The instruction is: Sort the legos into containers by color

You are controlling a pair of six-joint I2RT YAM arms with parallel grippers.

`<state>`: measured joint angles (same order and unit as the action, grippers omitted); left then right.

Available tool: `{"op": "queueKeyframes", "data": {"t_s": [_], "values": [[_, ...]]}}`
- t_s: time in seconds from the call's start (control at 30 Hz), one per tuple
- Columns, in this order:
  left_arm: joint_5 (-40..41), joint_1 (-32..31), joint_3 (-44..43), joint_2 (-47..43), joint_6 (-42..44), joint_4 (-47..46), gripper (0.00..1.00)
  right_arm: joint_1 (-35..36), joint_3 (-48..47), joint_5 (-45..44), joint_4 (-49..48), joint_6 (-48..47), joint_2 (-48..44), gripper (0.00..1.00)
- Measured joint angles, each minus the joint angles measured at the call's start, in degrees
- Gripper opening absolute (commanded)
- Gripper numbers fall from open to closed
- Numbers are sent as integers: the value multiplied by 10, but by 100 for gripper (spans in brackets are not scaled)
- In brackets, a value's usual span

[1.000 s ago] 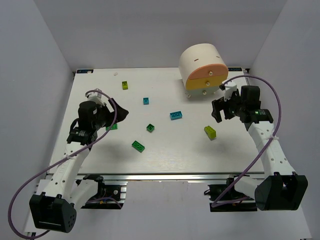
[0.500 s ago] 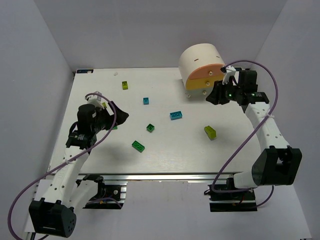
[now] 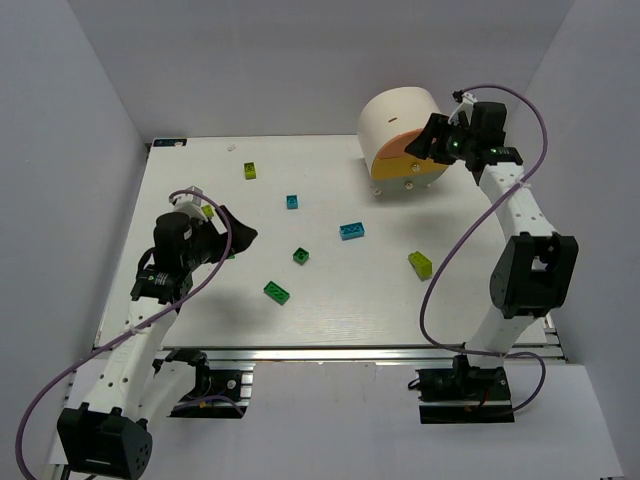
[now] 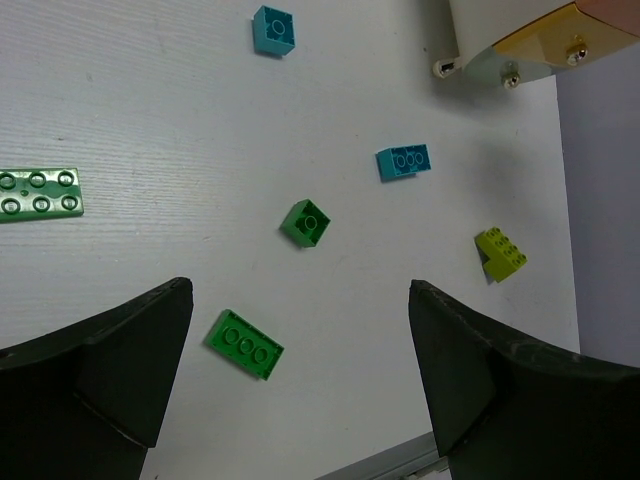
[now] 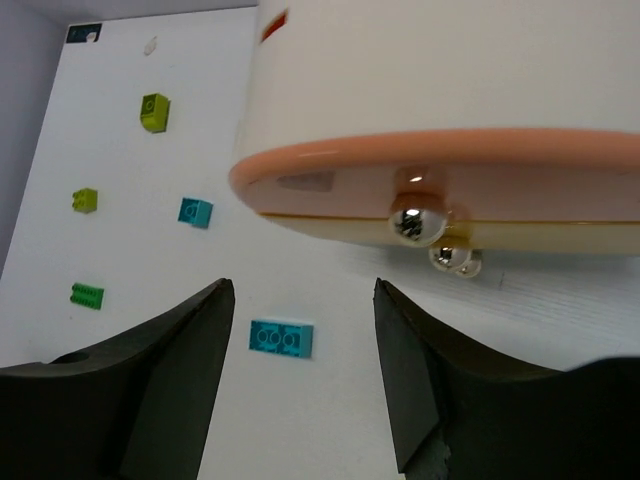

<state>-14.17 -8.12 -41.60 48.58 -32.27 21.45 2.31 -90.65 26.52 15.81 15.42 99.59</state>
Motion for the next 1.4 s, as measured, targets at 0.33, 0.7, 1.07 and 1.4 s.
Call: {"op": "queueKeyframes", "data": {"t_s": [0.33,0.7,1.07,1.4], "values": [[-2,0,0,2,-8,-3,98,-14,-33,-35,5,9,52,58],[-14,-6,0,35,-15,-14,98,-16,-67,-37,-11,7,91,46],[-26,-6,22,36,-35,-32,98,-16,-59,-32,-24,6,96,17],[-49,-11,58,62,-84,-32,98,-34,79,-17,-71,-12,-2,15]]}}
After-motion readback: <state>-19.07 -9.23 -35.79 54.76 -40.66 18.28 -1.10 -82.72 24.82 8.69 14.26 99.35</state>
